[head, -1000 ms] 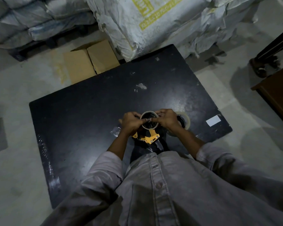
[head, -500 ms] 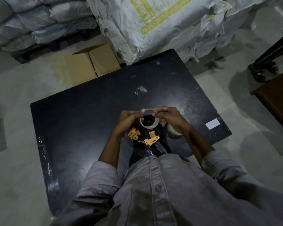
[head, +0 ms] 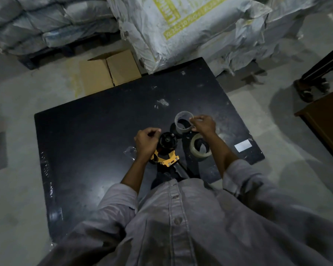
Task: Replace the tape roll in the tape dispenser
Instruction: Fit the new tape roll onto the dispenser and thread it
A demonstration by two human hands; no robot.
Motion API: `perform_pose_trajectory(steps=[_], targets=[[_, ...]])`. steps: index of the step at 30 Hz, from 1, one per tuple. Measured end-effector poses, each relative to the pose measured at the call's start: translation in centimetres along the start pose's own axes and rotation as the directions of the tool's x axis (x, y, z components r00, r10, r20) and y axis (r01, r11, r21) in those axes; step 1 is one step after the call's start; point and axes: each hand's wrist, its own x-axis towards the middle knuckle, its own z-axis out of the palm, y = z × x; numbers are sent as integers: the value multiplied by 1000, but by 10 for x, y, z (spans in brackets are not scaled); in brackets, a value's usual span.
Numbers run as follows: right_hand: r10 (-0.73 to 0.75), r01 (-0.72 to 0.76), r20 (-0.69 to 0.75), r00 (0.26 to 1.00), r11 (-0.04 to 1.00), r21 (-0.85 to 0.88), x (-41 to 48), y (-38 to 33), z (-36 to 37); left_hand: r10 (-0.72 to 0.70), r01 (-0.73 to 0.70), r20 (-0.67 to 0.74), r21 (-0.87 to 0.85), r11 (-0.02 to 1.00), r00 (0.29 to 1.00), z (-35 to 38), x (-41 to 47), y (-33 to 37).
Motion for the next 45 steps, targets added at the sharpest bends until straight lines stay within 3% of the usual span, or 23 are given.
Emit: perform_pose_trajectory(steps=[3, 6, 8, 10, 13, 15, 17, 19, 20, 22, 24, 26, 27, 30, 33, 34, 38, 45], targets=[[-33, 34, 6, 999, 994, -102, -23, -12, -4, 3, -4, -57, -7, 1000, 998, -4, -19, 15], [-187, 185, 2, 982, 970, -157, -59, -24, -24, 25, -30, -108, -44, 999, 994, -4, -29, 20], [-249, 264, 93, 964, 942, -207, -70, -15, -42, 26, -37, -142, -74, 997, 990, -3, -34, 18], [-311, 386, 246, 918, 839, -382, -76, 1, -57, 31, -43, -155, -76, 996, 987, 1, -40, 19], [-210, 446, 403, 891, 577, -685, -80, 30, -61, 7, -21, -147, -96, 995, 989, 11, -45, 20], [-199, 456, 411, 890, 430, -779, -84, 41, -52, 4, -17, -104, -124, 992, 995, 16, -47, 21], [-254, 443, 369, 894, 381, -812, -89, 39, -48, 4, -12, -57, -151, 988, 998, 21, -48, 24], [-289, 396, 283, 914, 497, -772, -92, 35, -50, 25, -27, -13, -185, 982, 1000, 22, -50, 30], [-292, 373, 240, 926, 606, -703, -94, 33, -52, 34, -30, 14, -218, 975, 999, 21, -50, 35], [-297, 336, 157, 942, 849, -408, -103, 26, -57, 38, -8, 94, -300, 954, 995, 18, -47, 45], [-253, 255, 141, 957, 967, 1, -122, 9, -62, 29, 40, 191, -346, 938, 981, 12, -46, 62], [-258, 210, 180, 949, 945, 250, -143, -10, -62, 28, 82, 270, -388, 918, 962, 5, -48, 81], [-311, 258, 166, 936, 925, 279, -153, -18, -62, 30, 106, 302, -423, 900, 953, 1, -50, 90], [-584, 570, 71, 809, 808, 149, -175, -35, -61, 57, 165, 393, -508, 845, 918, -15, -55, 113], [-767, 771, 130, 629, 636, 22, -184, -46, -63, 191, 110, 414, -602, 791, 890, -31, -56, 114], [-762, 764, 161, 627, 642, 67, -188, -49, -63, 242, 70, 405, -620, 781, 882, -36, -56, 111], [-648, 583, 171, 742, 750, 313, -198, -60, -55, 339, -101, 348, -553, 827, 874, -48, -61, 95], [-664, 630, 93, 742, 739, 239, -194, -66, -48, 372, -238, 282, -414, 879, 884, -59, -66, 80]])
